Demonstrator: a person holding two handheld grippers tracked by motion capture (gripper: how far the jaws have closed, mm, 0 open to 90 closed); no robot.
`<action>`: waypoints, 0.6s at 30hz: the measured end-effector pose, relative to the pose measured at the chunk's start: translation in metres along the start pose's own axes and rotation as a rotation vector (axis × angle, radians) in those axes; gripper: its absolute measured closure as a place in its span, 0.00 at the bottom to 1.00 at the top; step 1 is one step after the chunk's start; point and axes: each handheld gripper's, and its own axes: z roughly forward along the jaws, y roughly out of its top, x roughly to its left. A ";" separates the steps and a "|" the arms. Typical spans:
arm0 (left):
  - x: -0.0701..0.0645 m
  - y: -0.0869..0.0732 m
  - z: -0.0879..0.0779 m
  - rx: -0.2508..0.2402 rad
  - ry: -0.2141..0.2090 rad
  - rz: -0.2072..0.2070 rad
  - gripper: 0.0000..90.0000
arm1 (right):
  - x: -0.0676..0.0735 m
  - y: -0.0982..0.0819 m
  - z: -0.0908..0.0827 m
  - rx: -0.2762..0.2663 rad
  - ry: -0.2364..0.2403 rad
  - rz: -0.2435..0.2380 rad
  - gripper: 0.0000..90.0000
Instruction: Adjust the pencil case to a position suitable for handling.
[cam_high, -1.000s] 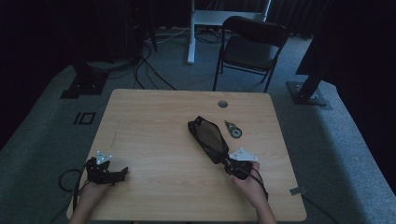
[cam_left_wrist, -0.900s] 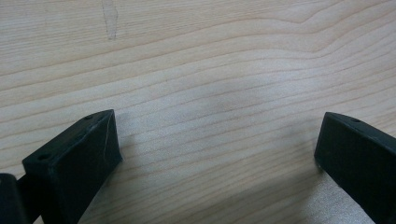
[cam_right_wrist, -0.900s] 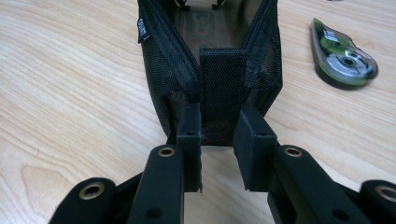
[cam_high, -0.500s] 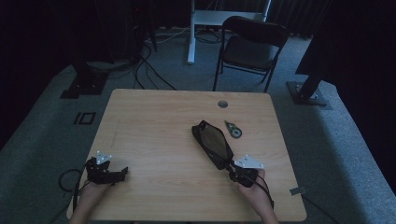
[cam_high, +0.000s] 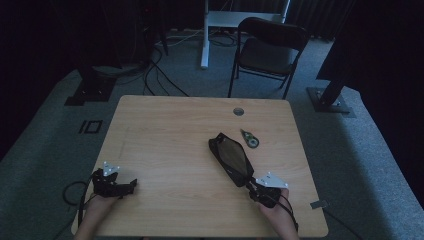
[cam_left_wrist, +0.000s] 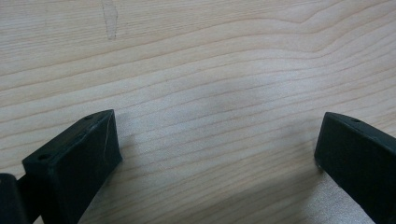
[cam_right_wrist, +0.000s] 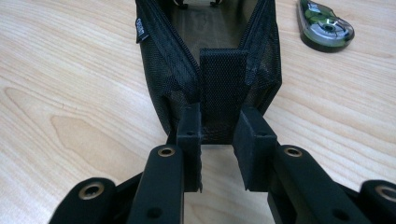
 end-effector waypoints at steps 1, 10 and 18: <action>0.000 0.000 0.000 0.000 0.000 0.000 0.00 | 0.000 -0.001 -0.001 -0.001 0.001 0.002 0.81; 0.000 0.000 0.000 0.000 0.000 0.000 0.00 | 0.002 -0.008 -0.010 -0.007 -0.012 0.020 0.81; 0.000 0.000 0.000 0.000 0.000 0.000 0.00 | 0.003 -0.013 -0.017 -0.006 -0.013 0.027 0.81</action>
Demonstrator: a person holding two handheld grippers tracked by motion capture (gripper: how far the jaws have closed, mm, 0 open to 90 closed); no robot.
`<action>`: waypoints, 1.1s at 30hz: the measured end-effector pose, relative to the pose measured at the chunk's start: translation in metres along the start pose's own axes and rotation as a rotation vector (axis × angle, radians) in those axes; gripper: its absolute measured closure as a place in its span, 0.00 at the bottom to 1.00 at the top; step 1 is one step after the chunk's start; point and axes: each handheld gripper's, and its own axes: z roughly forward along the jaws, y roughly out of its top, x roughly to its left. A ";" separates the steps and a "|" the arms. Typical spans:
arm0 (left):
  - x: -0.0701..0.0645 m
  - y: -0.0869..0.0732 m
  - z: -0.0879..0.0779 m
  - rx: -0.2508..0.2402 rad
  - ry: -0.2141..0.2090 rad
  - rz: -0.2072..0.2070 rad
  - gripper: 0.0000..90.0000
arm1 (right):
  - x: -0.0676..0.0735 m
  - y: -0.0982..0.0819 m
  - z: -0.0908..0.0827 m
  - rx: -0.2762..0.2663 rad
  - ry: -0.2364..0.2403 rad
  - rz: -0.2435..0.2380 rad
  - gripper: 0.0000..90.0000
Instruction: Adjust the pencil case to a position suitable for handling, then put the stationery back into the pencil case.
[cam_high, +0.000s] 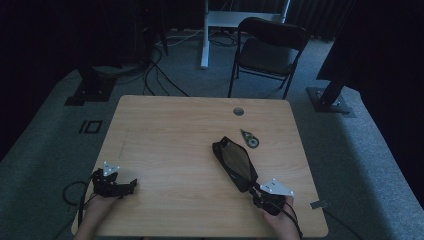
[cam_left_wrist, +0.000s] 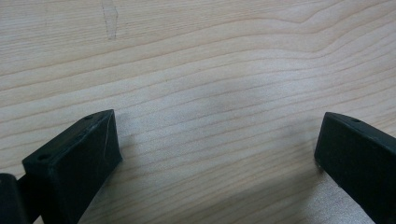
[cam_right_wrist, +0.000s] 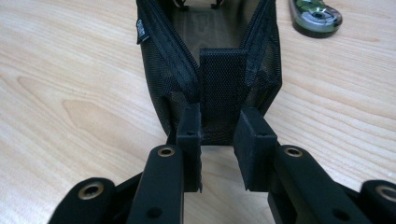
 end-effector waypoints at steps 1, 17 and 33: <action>0.000 0.000 0.000 0.000 0.000 0.000 0.00 | 0.000 0.000 0.000 0.002 0.004 0.000 0.80; 0.000 0.000 0.000 0.000 0.000 0.000 0.00 | -0.002 0.011 -0.017 -0.033 0.015 0.012 0.61; 0.000 0.000 0.000 0.000 0.000 0.000 0.00 | -0.027 0.027 -0.023 -0.086 -0.025 0.041 0.49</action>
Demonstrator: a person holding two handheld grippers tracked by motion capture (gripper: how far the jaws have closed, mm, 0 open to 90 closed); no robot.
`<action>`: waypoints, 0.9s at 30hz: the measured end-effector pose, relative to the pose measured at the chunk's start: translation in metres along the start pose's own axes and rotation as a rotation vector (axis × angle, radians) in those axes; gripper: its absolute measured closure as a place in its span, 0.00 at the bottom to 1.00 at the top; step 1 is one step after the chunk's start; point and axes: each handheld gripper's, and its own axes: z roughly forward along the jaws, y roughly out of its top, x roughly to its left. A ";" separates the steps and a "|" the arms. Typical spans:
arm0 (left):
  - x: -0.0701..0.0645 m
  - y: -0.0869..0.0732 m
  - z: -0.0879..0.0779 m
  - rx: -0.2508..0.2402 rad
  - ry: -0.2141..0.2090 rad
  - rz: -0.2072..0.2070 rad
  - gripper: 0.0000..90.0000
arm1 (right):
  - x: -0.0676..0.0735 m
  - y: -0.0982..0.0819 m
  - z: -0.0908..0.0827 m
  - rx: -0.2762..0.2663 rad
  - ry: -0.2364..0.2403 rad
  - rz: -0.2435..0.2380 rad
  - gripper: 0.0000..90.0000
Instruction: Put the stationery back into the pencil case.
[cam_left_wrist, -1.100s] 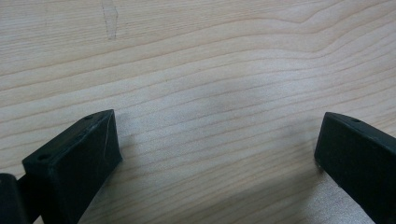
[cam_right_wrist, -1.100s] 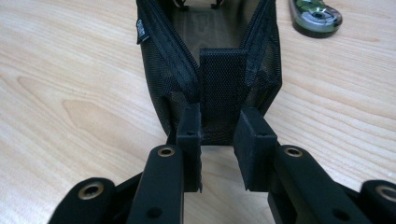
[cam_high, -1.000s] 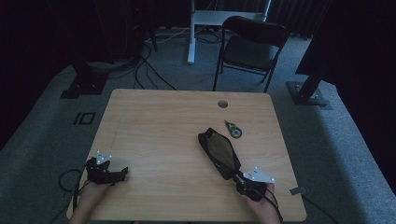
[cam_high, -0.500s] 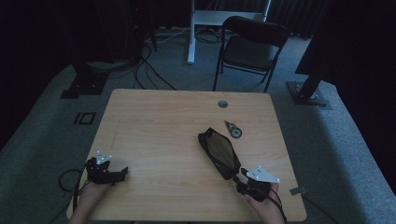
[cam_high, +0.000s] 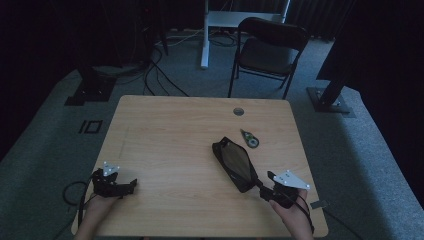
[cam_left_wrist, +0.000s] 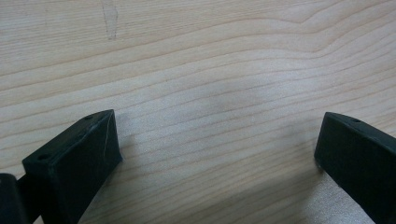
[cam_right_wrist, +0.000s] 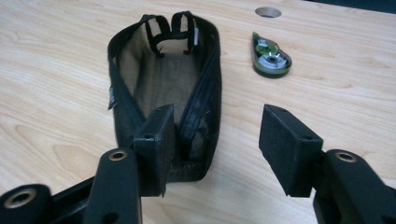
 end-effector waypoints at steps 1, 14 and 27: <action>0.000 0.000 0.000 0.000 0.000 0.000 0.00 | -0.002 0.001 0.001 -0.001 -0.003 0.001 0.49; 0.000 0.000 0.000 0.000 0.000 0.000 0.00 | -0.018 0.017 0.011 -0.022 -0.026 0.020 0.46; 0.000 0.000 0.000 0.000 0.000 0.000 0.00 | -0.041 0.024 0.039 -0.002 -0.039 0.037 0.44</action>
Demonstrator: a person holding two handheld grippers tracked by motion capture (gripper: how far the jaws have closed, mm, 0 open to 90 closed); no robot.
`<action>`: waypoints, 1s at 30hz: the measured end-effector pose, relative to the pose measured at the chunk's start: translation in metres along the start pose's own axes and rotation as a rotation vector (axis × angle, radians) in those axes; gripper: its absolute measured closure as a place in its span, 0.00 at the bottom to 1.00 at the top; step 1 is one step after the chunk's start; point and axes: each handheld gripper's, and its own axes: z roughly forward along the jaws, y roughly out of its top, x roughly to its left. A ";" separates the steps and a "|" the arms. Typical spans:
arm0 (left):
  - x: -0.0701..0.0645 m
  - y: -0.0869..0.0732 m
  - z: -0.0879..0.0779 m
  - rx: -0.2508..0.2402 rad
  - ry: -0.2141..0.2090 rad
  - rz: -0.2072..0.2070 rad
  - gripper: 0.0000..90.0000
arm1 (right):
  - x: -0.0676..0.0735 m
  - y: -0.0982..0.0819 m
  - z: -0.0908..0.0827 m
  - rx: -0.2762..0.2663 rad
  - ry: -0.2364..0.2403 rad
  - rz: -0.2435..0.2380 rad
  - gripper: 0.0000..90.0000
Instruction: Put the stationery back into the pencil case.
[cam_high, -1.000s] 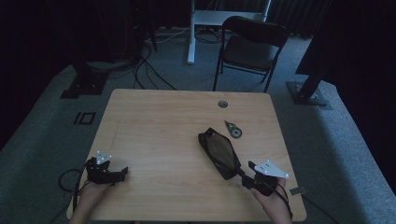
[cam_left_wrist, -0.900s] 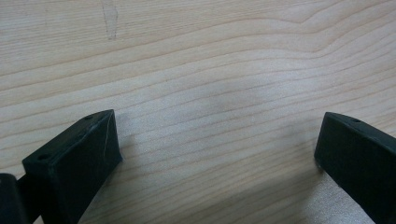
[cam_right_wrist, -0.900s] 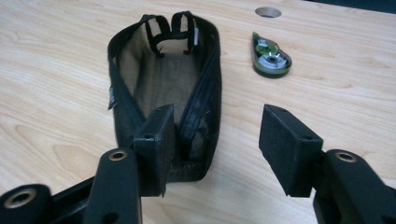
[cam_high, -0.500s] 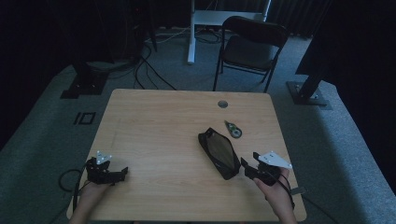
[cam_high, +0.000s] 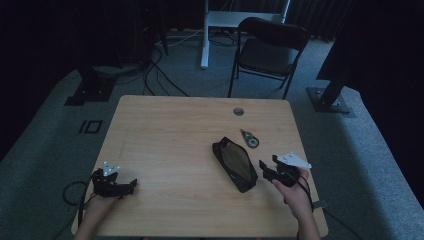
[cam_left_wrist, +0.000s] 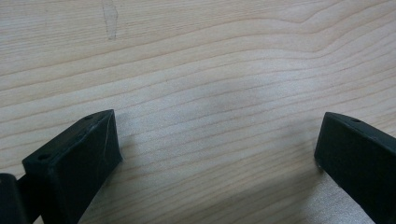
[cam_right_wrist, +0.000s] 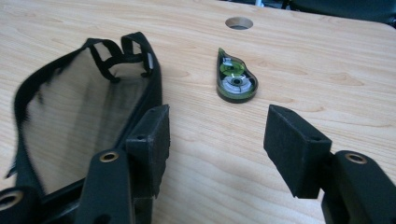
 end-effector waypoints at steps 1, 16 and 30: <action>0.000 0.000 0.000 0.000 0.000 0.000 0.00 | -0.002 0.000 0.003 0.004 -0.001 -0.002 0.43; 0.000 0.000 0.000 -0.002 0.000 -0.003 0.00 | -0.022 0.011 0.041 0.043 -0.030 0.013 0.38; 0.000 0.000 0.000 0.000 0.000 -0.002 0.00 | -0.033 0.017 0.078 0.092 -0.045 0.035 0.33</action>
